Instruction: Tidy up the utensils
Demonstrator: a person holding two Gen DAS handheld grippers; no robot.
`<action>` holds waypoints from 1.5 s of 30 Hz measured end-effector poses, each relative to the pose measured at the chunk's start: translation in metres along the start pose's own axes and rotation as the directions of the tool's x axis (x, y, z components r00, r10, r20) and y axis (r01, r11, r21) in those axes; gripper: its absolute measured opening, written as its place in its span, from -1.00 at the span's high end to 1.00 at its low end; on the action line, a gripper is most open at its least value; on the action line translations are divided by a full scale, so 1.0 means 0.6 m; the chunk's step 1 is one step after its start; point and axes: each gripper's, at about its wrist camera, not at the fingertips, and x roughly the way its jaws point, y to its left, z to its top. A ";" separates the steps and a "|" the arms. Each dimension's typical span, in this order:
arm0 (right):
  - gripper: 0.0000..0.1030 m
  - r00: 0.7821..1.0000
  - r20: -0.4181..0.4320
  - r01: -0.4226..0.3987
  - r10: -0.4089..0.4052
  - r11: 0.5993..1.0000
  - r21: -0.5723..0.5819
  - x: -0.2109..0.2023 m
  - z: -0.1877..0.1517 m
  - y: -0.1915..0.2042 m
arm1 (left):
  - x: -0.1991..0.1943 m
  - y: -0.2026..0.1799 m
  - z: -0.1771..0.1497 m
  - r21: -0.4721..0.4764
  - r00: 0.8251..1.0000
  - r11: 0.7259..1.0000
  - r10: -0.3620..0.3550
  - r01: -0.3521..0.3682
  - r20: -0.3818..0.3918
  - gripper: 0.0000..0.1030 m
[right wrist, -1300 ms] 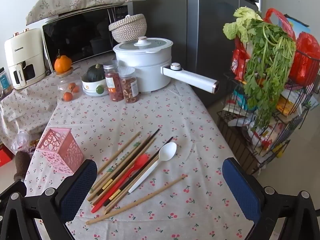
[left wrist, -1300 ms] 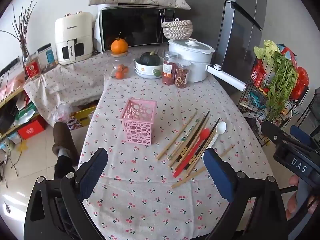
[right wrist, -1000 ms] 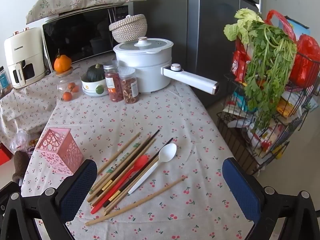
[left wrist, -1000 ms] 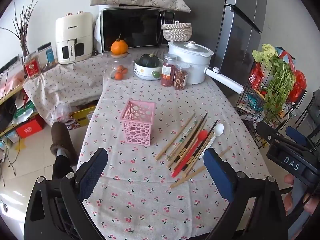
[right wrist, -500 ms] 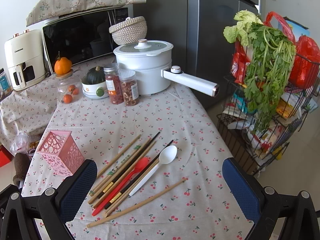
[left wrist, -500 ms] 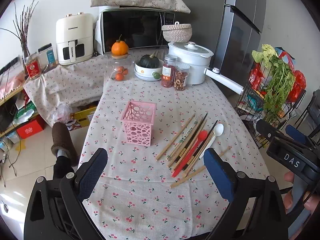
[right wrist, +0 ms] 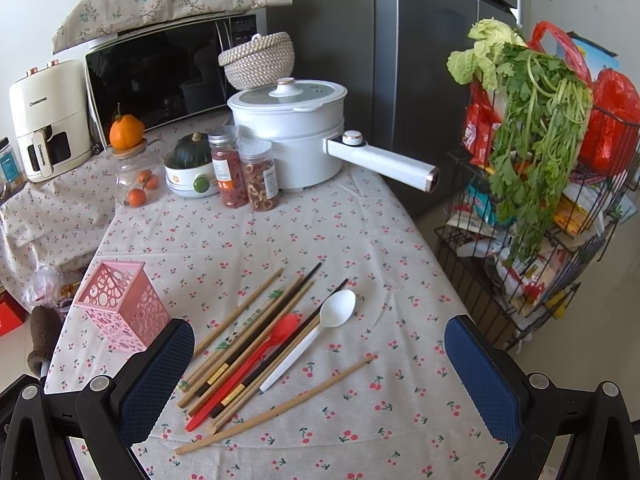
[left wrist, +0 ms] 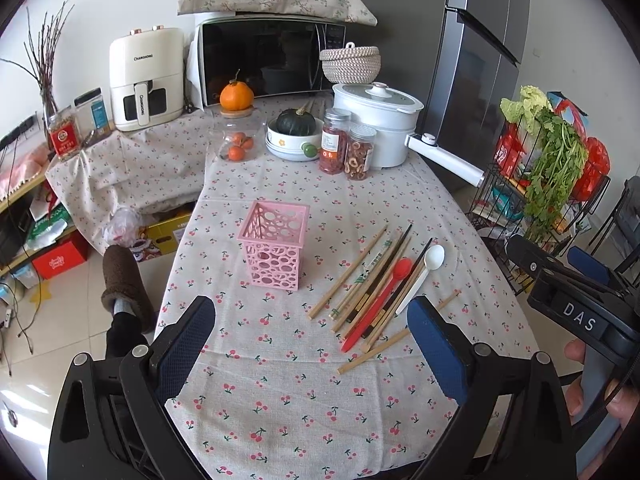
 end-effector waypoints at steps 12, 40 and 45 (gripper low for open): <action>-1.00 1.000 -0.002 -0.001 0.001 1.000 -0.004 0.001 -0.003 0.006 | 0.001 0.000 0.000 -0.001 1.000 1.000 0.001 -0.001 0.001 -0.91; -1.00 1.000 -0.007 -0.005 0.005 1.000 -0.001 0.002 -0.004 0.006 | 0.000 -0.001 0.000 0.000 1.000 1.000 0.003 -0.003 0.001 -0.91; -1.00 1.000 -0.007 -0.005 0.005 1.000 0.000 0.003 -0.004 0.006 | 0.000 -0.001 0.001 0.000 1.000 1.000 0.004 -0.004 0.001 -0.91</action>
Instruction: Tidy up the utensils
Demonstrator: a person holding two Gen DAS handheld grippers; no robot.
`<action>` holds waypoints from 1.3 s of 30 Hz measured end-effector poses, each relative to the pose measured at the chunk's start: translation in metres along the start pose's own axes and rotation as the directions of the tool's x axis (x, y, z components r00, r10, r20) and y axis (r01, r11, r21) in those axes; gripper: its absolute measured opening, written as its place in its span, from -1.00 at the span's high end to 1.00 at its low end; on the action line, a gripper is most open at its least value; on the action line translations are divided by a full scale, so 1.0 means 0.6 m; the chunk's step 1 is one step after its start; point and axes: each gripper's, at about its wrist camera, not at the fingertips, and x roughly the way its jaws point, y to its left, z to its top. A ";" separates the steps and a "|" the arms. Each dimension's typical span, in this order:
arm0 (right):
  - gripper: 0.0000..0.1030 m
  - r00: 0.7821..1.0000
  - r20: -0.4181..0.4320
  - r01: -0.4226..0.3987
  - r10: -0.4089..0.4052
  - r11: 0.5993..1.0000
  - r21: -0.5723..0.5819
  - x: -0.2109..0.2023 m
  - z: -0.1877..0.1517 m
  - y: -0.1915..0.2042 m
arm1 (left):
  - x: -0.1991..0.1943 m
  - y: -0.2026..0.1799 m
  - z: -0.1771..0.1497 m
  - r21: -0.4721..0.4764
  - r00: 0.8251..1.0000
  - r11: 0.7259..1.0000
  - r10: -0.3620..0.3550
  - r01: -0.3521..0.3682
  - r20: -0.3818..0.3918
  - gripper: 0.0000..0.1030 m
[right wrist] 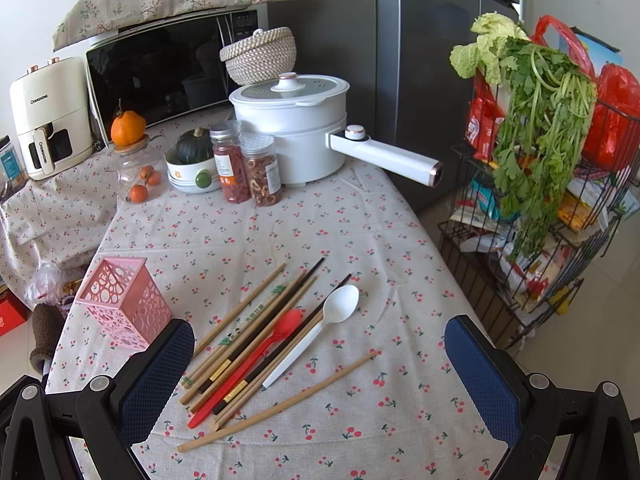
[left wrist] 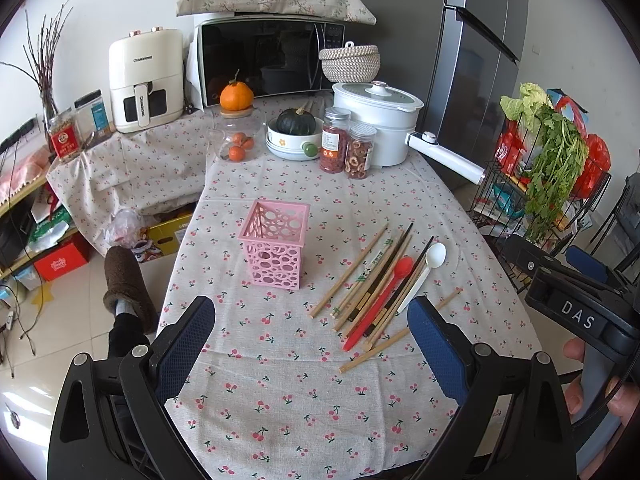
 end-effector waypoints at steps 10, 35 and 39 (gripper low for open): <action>-1.00 1.000 -0.003 0.001 -0.001 1.000 -0.001 0.000 -0.001 0.001 | 0.000 0.000 0.000 0.000 1.000 1.000 0.001 -0.001 0.000 -0.91; -1.00 0.993 -0.120 0.010 -0.006 0.999 0.035 0.055 0.015 -0.035 | 0.075 -0.033 0.024 0.108 0.998 0.994 0.038 -0.034 -0.041 -0.91; -1.00 0.986 -0.166 0.034 -0.028 0.999 0.037 0.084 0.024 -0.049 | 0.114 -0.044 0.039 0.139 0.996 0.990 -0.026 0.038 -0.088 -0.91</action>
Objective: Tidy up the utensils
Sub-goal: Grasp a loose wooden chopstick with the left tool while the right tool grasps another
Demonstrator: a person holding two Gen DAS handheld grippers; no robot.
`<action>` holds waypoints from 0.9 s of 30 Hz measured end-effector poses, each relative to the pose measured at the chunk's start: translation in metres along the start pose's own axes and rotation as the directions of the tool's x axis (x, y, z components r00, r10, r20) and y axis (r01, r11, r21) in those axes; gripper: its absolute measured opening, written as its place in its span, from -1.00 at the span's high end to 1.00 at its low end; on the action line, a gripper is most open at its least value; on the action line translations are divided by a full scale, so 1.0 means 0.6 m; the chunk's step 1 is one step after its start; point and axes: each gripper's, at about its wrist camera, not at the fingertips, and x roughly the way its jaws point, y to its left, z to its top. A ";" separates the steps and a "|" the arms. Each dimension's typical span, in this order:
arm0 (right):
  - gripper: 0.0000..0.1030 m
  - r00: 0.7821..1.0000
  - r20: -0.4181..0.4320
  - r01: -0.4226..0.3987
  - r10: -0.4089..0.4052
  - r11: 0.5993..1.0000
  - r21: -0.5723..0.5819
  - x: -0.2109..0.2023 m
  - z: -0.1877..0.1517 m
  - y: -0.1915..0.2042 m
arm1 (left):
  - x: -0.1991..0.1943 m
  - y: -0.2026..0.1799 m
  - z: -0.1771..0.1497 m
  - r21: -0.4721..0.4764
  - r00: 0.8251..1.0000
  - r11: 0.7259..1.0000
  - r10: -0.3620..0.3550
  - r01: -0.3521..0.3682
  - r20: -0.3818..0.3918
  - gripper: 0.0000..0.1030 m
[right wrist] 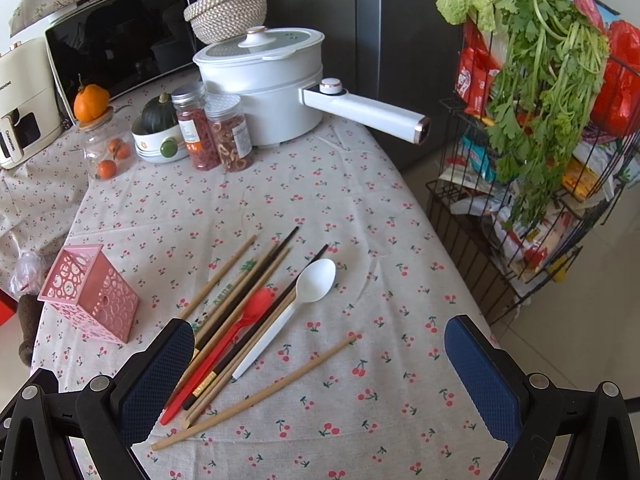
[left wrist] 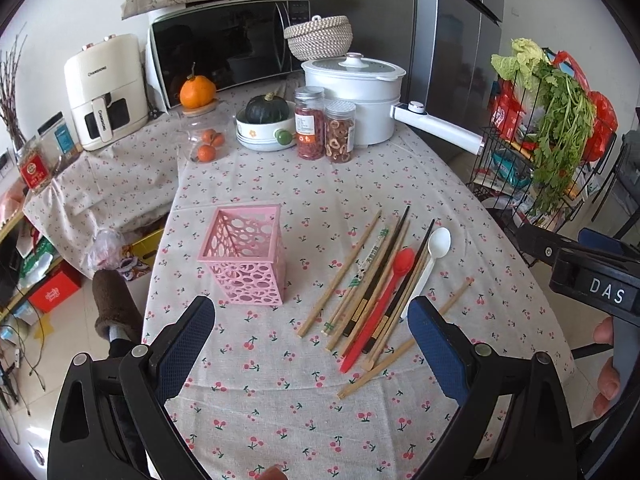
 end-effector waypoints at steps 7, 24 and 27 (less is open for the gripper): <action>-1.00 0.989 -0.142 0.048 -0.041 0.998 0.042 0.086 0.027 -0.032 | 0.114 0.004 0.065 -0.059 0.957 0.972 -0.235 0.228 -0.171 -0.79; -0.92 0.920 -0.377 -0.033 0.110 0.978 0.206 0.203 0.023 -0.090 | 0.411 -0.093 0.153 0.101 0.888 0.966 -0.174 0.237 -0.426 0.60; -0.89 0.915 -0.386 -0.038 0.117 0.978 0.206 0.207 0.020 -0.090 | 0.443 -0.091 0.153 0.122 0.885 0.972 -0.126 0.199 -0.448 0.64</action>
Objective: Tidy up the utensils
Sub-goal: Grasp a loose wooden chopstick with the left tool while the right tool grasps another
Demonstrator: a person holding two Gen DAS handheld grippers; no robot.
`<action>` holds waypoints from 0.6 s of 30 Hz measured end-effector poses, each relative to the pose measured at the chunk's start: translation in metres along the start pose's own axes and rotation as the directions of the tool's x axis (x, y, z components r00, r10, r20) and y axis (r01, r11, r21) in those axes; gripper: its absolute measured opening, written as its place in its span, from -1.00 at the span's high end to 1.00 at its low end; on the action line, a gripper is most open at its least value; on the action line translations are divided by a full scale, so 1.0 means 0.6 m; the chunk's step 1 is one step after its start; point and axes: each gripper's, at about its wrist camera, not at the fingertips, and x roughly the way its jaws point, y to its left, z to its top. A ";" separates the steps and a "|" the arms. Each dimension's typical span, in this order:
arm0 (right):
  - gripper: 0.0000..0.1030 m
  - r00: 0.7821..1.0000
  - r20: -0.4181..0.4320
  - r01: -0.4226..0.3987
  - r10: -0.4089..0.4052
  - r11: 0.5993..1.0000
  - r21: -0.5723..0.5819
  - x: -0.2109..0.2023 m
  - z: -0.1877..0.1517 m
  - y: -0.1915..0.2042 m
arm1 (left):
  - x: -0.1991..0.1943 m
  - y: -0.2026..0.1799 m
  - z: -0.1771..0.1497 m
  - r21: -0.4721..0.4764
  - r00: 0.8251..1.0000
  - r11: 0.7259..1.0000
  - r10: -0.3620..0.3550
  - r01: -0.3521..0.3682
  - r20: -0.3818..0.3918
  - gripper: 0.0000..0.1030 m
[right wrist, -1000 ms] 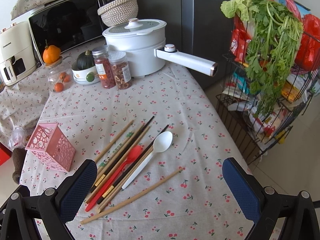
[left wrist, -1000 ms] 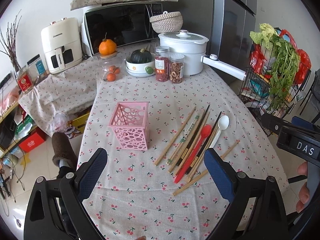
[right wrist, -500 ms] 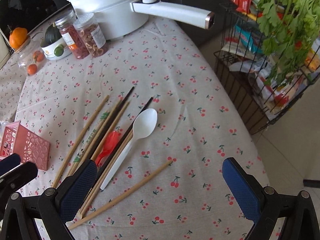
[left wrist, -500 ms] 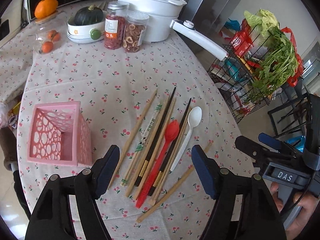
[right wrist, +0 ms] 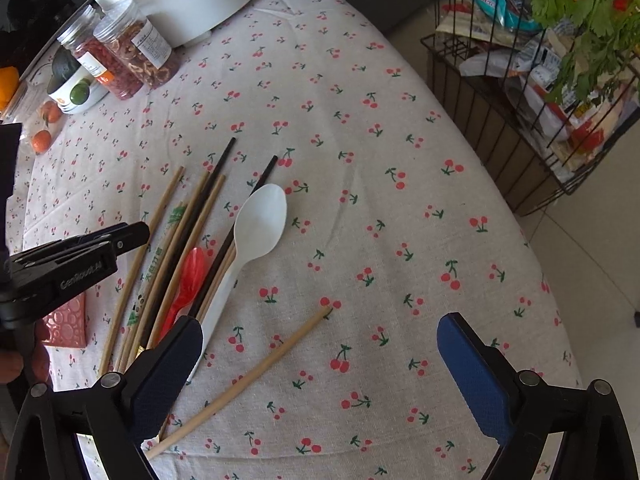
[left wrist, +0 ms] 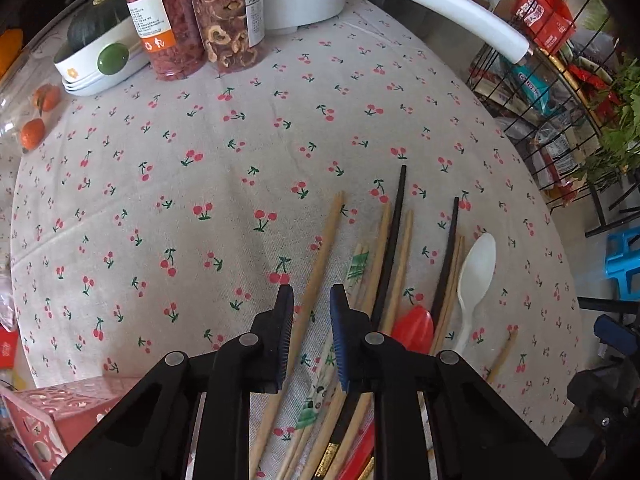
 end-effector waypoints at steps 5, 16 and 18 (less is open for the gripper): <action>-0.86 1.000 -0.028 -0.011 0.011 1.000 0.004 0.016 -0.002 0.000 | 0.025 0.001 0.006 0.013 1.000 1.000 0.014 -0.014 -0.020 0.68; -0.66 0.986 -0.161 -0.025 0.039 0.996 0.087 0.097 -0.016 -0.001 | -0.087 0.002 -0.063 0.028 0.993 0.999 -0.019 0.016 0.114 0.88; -0.55 0.984 -0.177 -0.017 0.033 0.996 0.092 0.109 -0.019 0.008 | -0.124 0.005 -0.082 0.032 0.989 0.999 -0.022 0.017 0.147 0.88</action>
